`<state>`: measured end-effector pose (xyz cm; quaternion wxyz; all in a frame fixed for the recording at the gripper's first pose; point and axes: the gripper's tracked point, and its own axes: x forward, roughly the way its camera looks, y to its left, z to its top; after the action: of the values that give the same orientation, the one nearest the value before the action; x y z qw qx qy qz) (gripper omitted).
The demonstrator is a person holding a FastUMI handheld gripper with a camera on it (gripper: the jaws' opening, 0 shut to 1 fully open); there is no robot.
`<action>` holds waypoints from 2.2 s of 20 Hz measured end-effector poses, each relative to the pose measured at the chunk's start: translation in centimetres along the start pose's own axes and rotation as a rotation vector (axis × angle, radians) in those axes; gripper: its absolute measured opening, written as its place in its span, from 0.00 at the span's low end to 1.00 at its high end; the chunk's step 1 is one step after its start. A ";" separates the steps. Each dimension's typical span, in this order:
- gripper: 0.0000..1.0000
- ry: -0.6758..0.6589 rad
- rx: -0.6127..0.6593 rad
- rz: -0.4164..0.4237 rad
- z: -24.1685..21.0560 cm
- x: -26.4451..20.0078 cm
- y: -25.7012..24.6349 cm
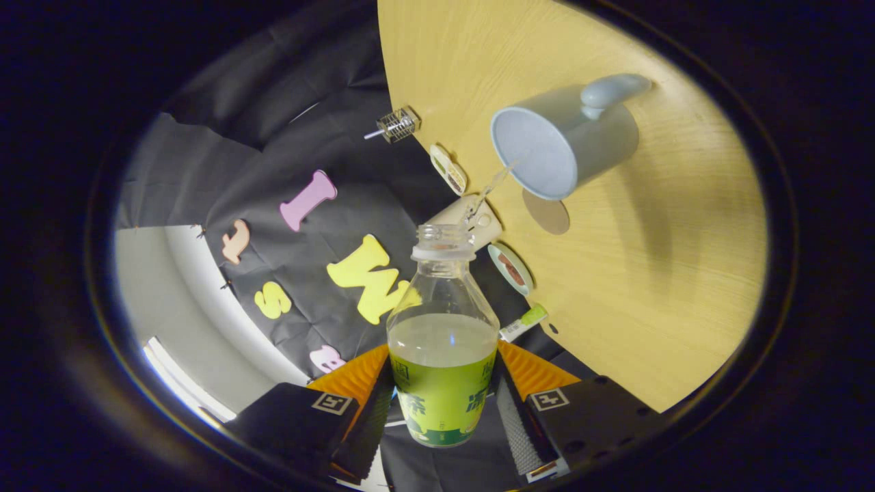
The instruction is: Take the bottle from table, then pour the juice into the cup, finally place the bottle on the coaster
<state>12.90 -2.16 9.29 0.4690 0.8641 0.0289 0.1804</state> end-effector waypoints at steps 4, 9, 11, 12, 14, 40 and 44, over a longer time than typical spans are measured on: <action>0.79 0.026 0.031 0.004 -0.6 0.4 0.2; 0.79 0.030 0.087 0.017 0.0 0.2 -0.6; 0.79 0.027 0.101 0.015 0.4 0.1 -0.7; 0.79 0.029 0.112 0.021 0.5 -0.1 -0.6; 0.79 0.034 0.115 0.019 0.5 0.2 -0.6; 0.79 -0.044 -0.403 -0.116 3.2 0.7 -0.1; 0.79 -0.130 -0.717 -0.208 5.0 0.3 0.8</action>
<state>14.77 -6.58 7.57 0.7584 0.6471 0.0219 0.0753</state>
